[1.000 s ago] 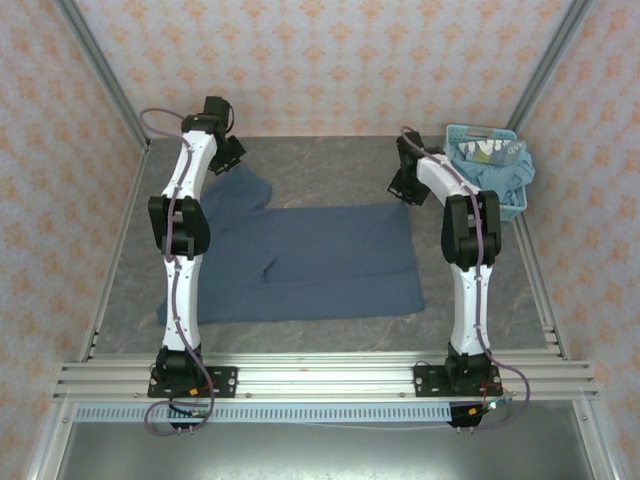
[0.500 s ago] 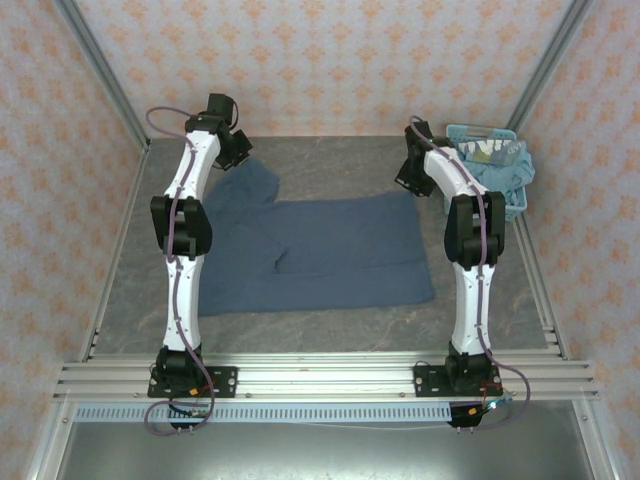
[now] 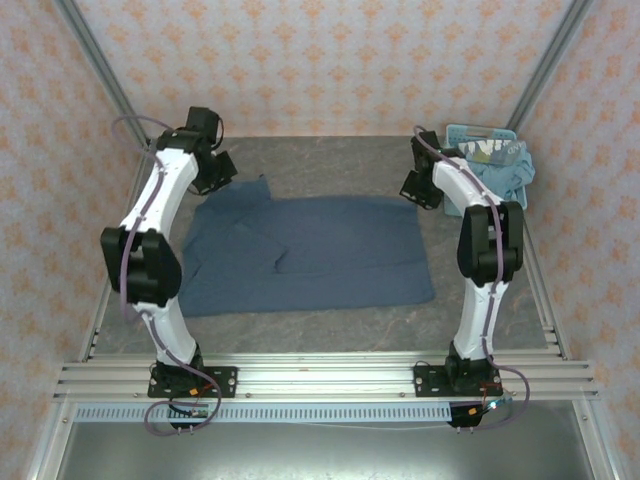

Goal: Fold and stack the t-shirts

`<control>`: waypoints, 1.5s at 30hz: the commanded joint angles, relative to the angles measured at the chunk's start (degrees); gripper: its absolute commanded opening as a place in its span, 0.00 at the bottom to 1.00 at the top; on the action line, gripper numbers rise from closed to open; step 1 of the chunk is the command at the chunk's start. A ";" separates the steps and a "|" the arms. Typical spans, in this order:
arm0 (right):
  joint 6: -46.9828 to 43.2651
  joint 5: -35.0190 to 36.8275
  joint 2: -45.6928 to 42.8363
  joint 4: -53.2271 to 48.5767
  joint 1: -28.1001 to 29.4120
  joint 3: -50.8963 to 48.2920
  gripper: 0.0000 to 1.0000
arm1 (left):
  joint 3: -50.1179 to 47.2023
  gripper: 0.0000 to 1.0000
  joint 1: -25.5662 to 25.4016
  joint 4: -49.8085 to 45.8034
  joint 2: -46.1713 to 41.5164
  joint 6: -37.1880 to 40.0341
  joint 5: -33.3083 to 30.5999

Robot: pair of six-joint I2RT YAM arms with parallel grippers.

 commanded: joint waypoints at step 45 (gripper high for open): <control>0.12 5.18 -27.02 -0.33 0.12 -33.47 0.00 | -45.33 0.00 -1.38 -8.45 -40.24 -9.18 -11.91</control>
